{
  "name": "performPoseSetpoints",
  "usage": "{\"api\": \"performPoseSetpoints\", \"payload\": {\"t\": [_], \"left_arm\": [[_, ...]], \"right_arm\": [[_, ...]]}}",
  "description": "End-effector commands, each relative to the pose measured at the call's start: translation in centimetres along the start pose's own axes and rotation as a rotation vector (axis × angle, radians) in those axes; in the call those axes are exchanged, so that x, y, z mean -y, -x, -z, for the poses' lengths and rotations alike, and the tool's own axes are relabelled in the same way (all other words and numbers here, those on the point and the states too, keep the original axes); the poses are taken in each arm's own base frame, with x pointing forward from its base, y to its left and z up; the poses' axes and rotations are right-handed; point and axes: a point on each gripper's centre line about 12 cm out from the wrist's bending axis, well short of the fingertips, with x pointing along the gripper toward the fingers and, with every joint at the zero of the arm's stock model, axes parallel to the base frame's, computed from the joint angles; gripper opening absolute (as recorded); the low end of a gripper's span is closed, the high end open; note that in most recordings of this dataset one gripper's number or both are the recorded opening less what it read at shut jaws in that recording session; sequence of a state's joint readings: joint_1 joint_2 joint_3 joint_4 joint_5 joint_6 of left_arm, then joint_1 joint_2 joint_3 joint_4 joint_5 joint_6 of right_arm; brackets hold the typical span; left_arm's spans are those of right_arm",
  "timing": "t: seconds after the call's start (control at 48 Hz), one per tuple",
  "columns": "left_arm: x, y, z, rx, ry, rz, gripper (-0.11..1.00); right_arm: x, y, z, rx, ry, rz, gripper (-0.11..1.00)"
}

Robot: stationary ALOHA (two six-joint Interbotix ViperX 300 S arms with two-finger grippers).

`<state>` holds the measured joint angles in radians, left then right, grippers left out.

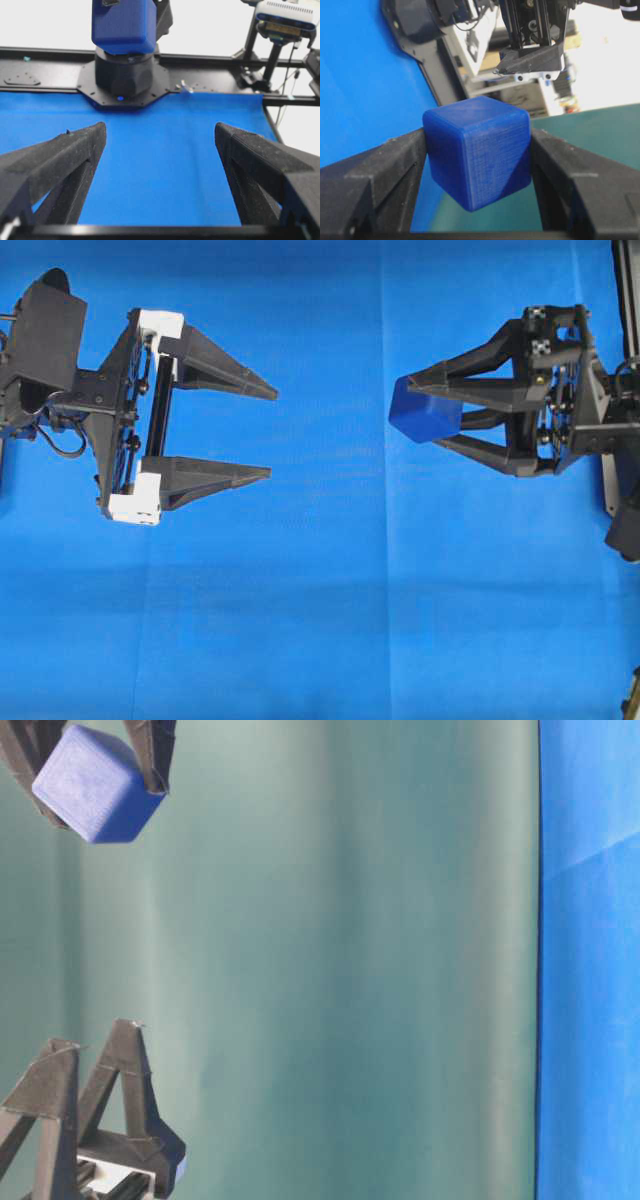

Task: Handover the blue block to the right arm after grasping it with the left arm, then place it in the designated position.
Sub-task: 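Pull the cube back toward the right side with the right gripper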

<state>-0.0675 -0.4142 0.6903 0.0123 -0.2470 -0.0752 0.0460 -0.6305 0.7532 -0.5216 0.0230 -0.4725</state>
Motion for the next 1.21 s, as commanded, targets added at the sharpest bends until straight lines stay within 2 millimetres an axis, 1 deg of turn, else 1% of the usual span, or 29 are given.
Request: {"api": "performPoseSetpoints", "payload": {"t": [0.0,0.355,0.501,0.688,0.897,1.189], "left_arm": [[0.02,0.27,-1.05,0.031,0.0,0.001,0.93],[0.02,0.28,-0.99,0.029,0.0,0.001,0.93],[0.17,0.27,-1.04,0.03,0.0,0.005,0.93],[0.17,0.19,-1.0,0.029,-0.005,0.005,0.93],[0.17,0.1,-1.03,0.029,-0.008,0.005,0.93],[0.22,0.1,-1.01,0.027,-0.005,0.006,0.93]], "right_arm": [[0.67,0.26,-0.51,0.018,-0.074,0.019,0.47],[0.57,0.3,-0.69,0.03,-0.45,0.011,0.47],[0.87,0.49,-1.1,0.059,-0.678,0.015,0.47],[1.06,0.83,-1.25,0.075,-0.888,0.015,0.47],[1.04,0.87,-1.26,0.074,-1.008,0.01,0.47],[0.99,0.82,-1.1,0.059,-1.019,0.009,0.47]]}}
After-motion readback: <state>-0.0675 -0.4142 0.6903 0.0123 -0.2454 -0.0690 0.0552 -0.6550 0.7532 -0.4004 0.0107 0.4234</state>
